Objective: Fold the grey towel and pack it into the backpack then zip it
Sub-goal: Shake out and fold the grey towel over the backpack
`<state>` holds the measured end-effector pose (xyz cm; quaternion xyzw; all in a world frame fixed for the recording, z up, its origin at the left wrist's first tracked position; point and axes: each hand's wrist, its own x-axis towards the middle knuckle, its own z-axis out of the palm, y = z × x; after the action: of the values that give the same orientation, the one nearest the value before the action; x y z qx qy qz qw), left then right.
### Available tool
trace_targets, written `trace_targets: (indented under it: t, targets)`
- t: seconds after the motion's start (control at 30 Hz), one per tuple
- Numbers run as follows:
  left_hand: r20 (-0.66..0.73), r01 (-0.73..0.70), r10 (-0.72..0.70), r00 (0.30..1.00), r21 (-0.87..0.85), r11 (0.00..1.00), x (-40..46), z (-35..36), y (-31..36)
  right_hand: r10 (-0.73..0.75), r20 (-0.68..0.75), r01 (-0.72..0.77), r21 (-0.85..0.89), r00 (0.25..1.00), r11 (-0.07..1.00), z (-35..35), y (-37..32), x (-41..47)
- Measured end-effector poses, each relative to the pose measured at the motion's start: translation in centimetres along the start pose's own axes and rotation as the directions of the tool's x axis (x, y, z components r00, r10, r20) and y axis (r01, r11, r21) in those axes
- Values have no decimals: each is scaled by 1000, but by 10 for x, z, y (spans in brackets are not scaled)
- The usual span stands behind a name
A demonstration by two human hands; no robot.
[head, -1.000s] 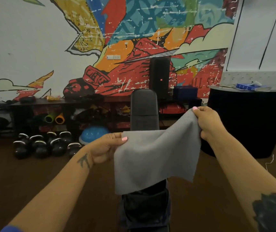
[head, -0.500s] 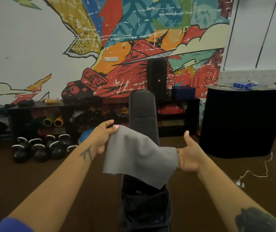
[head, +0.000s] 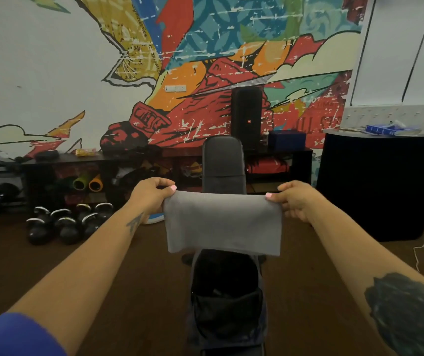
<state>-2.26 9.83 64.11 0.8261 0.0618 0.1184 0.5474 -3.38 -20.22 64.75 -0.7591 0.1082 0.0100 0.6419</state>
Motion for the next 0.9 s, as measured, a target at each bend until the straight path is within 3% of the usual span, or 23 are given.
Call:
trace_targets:
  t: [0.2, 0.33, 0.47, 0.6, 0.8, 0.9]
  targets:
    - [125, 130, -118, 985, -88, 988, -3, 5, 11, -84, -95, 84, -7, 992, 996, -10, -18, 8]
    - [298, 174, -137, 944, -99, 980, -6, 4, 18, -105, -20, 103, -67, 994, 992, -16, -22, 5]
    - [278, 70, -115, 954, 167, 983, -13, 11, 23, -171, -44, 158, -215, 984, 964, -18, -17, 4]
    - [234, -18, -50, 971, 283, 959, -12, 18, 25, -236, -95, 181, -392, 967, 902, -19, -13, 5]
    - [251, -85, 21, 968, 247, 965, -12, 18, 24, -286, -111, 186, -532, 952, 826, -26, -9, 7]
    - [265, -166, 116, 957, 174, 971, -16, 23, 29, -276, -104, 128, -696, 955, 706, -24, -7, 6]
